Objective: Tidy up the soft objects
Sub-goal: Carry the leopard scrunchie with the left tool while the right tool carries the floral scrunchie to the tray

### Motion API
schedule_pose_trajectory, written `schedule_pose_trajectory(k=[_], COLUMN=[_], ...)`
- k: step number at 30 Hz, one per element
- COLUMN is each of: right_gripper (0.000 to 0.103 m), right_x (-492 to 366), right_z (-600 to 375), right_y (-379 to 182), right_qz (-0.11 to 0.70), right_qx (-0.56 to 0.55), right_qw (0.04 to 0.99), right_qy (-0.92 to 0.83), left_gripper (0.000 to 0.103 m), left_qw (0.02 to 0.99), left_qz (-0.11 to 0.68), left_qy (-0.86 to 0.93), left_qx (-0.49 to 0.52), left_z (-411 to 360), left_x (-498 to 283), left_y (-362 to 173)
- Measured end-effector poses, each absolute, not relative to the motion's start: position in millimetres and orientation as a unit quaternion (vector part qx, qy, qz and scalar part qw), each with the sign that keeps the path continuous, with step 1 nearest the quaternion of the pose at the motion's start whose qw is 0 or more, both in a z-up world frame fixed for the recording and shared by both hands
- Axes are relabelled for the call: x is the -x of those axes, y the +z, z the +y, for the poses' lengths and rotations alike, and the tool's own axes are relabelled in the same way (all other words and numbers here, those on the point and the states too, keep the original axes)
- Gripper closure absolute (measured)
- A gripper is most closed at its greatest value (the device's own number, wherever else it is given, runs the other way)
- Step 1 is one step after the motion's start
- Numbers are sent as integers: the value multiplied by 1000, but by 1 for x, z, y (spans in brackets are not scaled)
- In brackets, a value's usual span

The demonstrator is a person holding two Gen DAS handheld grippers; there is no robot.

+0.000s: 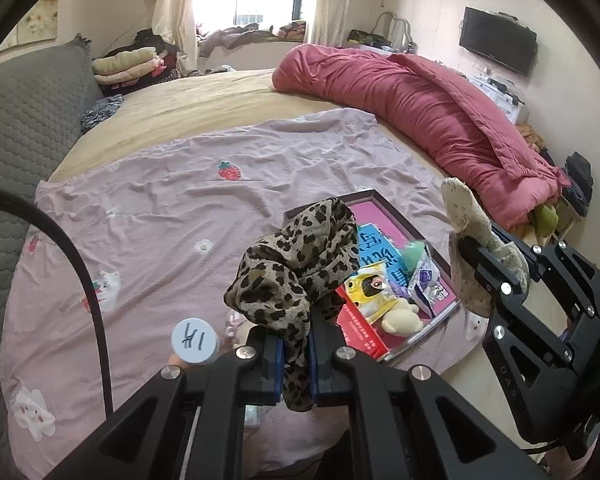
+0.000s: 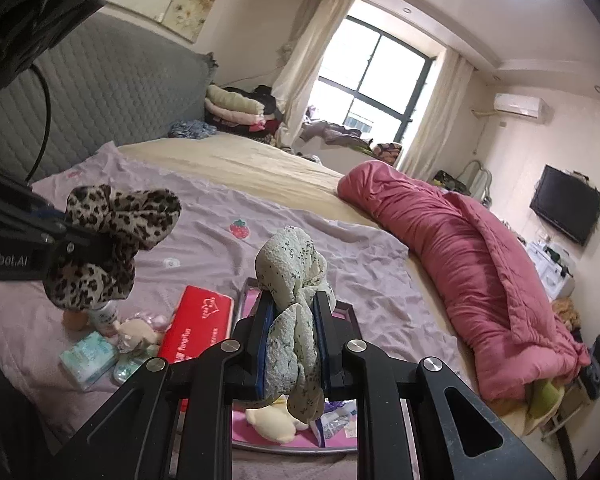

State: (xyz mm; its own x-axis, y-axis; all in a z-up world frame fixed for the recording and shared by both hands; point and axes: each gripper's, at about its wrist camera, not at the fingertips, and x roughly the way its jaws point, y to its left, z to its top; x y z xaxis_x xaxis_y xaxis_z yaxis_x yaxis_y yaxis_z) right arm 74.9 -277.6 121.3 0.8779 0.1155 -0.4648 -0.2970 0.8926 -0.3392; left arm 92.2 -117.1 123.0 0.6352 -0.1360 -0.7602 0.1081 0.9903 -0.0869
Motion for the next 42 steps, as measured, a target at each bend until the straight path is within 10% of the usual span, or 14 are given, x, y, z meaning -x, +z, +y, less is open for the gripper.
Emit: schedule_pose_trajectory(k=[42], right_gripper=[84], right_x=[-145], right_z=[-427], right_y=[75], right_qz=[300], right_qx=[41], right_qw=[952], right_qy=[52], left_gripper=[94], left_qw=[826], left_qz=[541], left_qy=[-154], left_qx=[-27], left_z=[-268], left_x=[-192], left_y=[20])
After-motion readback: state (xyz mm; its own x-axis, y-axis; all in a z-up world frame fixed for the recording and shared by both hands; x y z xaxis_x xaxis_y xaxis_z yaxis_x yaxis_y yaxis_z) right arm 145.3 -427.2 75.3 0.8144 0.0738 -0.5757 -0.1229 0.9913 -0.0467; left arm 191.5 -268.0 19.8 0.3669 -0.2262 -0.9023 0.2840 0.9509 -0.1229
